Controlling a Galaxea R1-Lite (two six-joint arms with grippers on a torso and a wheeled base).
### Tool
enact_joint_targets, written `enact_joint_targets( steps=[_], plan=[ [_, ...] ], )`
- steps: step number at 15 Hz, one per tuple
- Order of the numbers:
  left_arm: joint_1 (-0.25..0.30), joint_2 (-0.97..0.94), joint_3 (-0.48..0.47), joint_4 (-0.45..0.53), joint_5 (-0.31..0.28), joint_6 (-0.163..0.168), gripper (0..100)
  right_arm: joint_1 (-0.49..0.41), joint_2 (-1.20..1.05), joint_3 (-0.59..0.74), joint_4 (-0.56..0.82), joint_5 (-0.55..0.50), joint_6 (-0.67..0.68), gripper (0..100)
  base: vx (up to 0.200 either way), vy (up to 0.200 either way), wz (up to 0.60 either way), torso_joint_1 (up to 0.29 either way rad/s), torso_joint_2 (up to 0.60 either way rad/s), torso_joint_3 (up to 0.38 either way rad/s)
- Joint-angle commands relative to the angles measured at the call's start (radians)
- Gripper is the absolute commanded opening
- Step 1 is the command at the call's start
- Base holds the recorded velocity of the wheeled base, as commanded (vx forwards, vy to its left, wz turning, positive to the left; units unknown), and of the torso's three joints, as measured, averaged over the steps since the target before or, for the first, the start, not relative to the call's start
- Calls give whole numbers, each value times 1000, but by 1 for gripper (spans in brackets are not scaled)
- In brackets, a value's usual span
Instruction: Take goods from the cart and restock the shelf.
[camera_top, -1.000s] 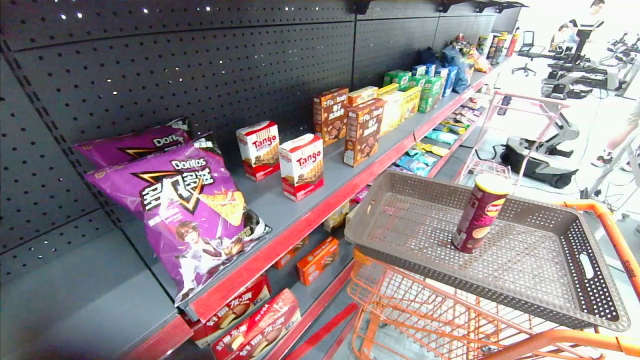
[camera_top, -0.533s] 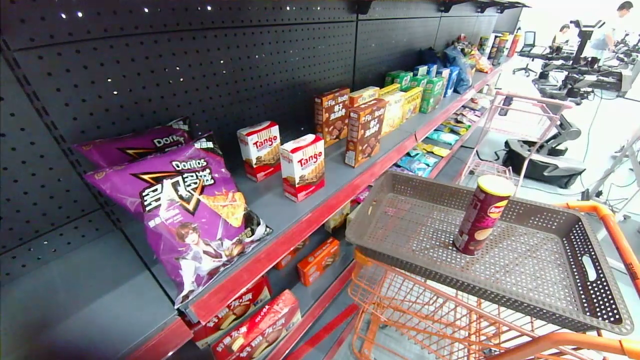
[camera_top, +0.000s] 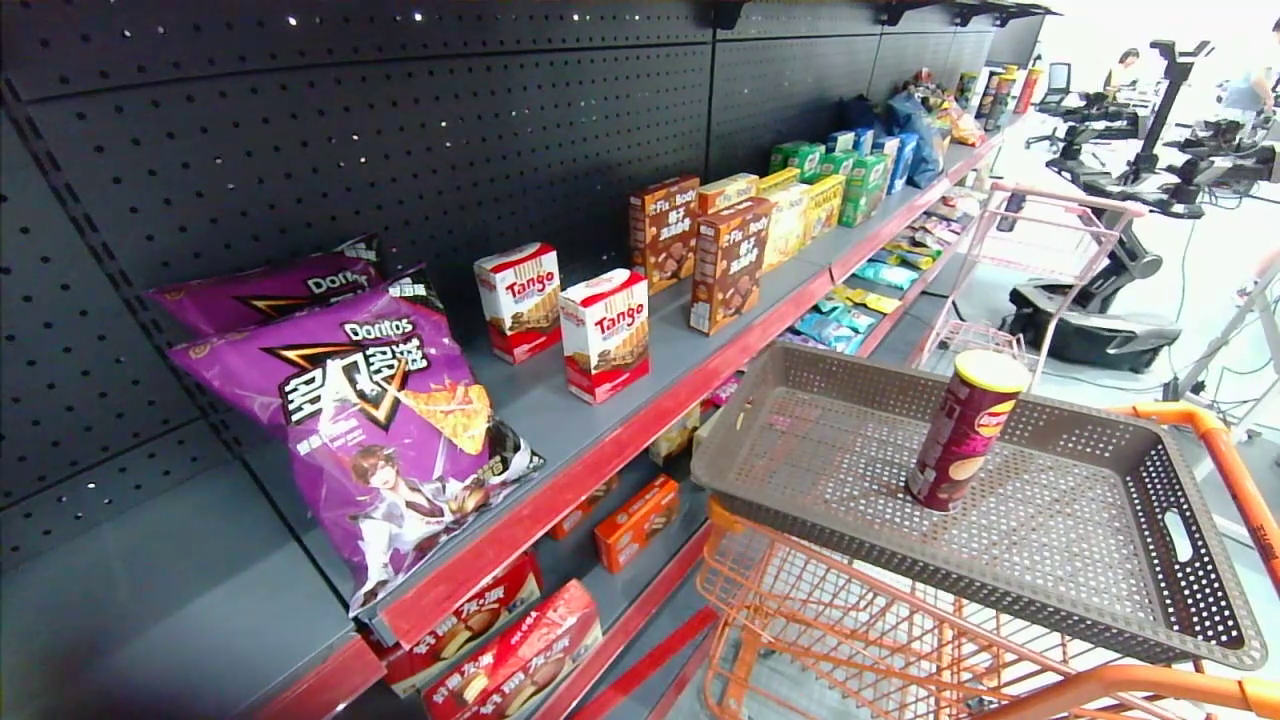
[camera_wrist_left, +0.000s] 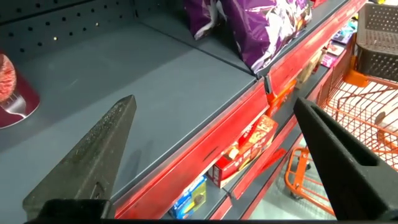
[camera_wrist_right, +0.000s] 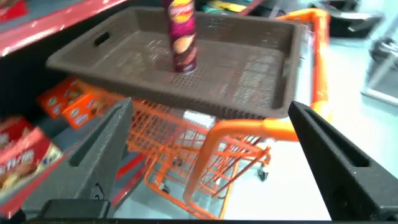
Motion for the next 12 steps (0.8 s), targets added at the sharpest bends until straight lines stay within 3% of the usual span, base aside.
enact_joint_targets(
  steps=[1, 7, 12],
  plan=[
    [0, 0, 0, 0, 0, -1, 100, -73, 456, -165, -105, -75, 90, 100, 0, 0, 0, 0, 0, 0],
    [0, 0, 0, 0, 0, -1, 100, -155, 853, -168, -452, -72, -3, 100, 0, 0, 0, 0, 0, 0],
    [0, 0, 0, 0, -1, -1, 100, -156, 1097, -157, -681, -8, 9, 100, 0, 0, 0, 0, 0, 0]
  ],
)
